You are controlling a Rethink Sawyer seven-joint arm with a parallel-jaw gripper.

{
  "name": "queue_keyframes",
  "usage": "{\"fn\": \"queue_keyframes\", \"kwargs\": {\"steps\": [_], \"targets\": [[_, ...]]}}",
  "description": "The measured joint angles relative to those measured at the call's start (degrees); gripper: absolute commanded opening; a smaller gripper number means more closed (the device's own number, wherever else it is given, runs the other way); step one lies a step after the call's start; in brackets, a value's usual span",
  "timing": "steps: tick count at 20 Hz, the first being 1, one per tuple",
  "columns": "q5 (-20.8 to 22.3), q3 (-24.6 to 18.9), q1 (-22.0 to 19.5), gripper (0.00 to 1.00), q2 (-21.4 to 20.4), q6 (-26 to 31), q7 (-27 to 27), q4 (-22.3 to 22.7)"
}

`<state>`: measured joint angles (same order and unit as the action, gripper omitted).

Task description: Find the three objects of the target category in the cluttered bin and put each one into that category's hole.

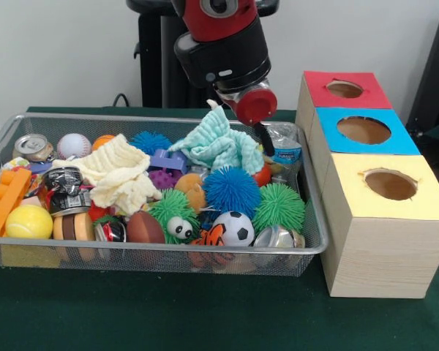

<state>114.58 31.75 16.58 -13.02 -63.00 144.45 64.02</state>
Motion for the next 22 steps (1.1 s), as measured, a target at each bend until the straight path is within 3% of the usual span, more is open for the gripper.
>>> {"fn": "queue_keyframes", "kwargs": {"steps": [9, 22], "targets": [[0.0, -2.6, -0.6, 1.00, -0.1, -1.8, 0.0, 0.0], [0.0, -2.7, -0.5, 1.00, 1.4, -1.9, 0.0, 0.0]]}}
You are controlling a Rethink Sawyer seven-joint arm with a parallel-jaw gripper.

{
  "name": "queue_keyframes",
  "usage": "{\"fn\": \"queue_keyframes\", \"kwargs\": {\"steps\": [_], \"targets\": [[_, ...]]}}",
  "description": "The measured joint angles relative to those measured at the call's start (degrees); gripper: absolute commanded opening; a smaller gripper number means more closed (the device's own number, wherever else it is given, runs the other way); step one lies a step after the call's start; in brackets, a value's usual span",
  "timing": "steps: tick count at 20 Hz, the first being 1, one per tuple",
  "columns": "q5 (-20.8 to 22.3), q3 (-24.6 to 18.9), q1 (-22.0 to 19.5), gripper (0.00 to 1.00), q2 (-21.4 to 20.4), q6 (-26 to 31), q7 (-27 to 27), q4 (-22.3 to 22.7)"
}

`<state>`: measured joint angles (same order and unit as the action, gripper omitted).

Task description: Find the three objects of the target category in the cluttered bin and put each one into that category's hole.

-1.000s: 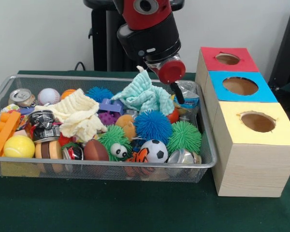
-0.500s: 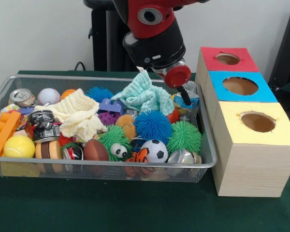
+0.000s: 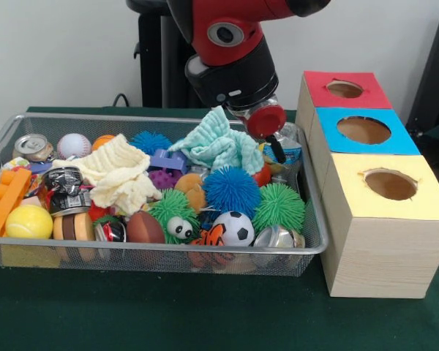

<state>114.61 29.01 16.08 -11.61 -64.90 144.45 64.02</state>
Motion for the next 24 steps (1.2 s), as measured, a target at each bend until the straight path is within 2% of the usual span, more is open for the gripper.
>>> {"fn": "queue_keyframes", "kwargs": {"steps": [10, 24], "targets": [[0.0, 0.0, 0.0, 1.00, 0.7, -0.5, 0.0, 0.0], [0.0, 0.0, 0.0, 1.00, 0.8, -4.8, 0.0, 0.0]]}}
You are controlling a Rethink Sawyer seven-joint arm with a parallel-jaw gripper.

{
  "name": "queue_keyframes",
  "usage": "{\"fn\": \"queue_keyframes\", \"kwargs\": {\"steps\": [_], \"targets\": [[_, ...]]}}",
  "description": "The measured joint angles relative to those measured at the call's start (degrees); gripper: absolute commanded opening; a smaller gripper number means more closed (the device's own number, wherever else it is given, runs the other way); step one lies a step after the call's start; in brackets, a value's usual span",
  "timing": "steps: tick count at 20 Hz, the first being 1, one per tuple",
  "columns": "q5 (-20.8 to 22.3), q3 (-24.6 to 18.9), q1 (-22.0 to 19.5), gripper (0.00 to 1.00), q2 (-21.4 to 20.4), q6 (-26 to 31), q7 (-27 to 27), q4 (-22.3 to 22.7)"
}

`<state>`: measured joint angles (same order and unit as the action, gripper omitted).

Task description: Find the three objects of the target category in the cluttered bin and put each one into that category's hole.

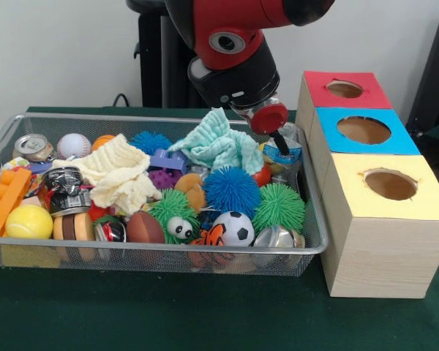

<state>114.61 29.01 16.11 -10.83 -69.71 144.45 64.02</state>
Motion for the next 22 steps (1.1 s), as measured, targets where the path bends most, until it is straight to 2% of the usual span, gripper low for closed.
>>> {"fn": "queue_keyframes", "kwargs": {"steps": [4, 5, 22], "targets": [[0.0, 0.0, 0.0, 1.00, 0.0, 0.0, 0.0, 0.0], [0.0, 0.0, 0.0, 0.00, 0.0, 0.0, 0.0, 0.0], [0.0, 0.0, 0.0, 0.00, 0.0, 0.0, 0.0, 0.0]]}}
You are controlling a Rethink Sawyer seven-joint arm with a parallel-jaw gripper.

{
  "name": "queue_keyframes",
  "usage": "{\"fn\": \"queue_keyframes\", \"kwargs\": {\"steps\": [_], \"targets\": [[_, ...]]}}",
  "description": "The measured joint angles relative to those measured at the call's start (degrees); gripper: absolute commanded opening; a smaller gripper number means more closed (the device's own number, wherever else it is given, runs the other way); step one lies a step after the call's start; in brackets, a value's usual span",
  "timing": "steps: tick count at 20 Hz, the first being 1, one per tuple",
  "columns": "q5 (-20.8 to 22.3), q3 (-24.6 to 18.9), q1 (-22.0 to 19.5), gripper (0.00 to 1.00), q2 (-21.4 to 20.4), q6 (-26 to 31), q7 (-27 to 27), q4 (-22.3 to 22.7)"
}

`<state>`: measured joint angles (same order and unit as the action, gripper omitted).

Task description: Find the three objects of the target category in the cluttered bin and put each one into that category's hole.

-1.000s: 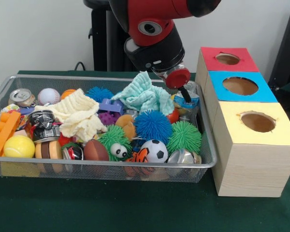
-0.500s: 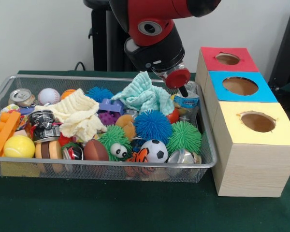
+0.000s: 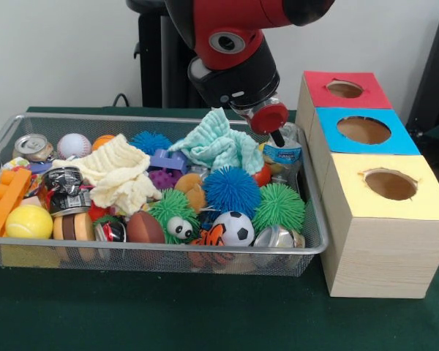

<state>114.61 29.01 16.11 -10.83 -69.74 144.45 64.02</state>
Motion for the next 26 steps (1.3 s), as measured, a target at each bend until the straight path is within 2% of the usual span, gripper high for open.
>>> {"fn": "queue_keyframes", "kwargs": {"steps": [13, 14, 26], "targets": [[0.0, 0.0, 0.1, 0.00, 0.1, 0.0, 0.0, 0.0], [0.0, 0.0, 0.2, 1.00, 0.2, 0.0, 0.0, 0.0], [0.0, 0.0, 1.0, 1.00, 1.4, 0.0, 0.0, 0.0]]}}
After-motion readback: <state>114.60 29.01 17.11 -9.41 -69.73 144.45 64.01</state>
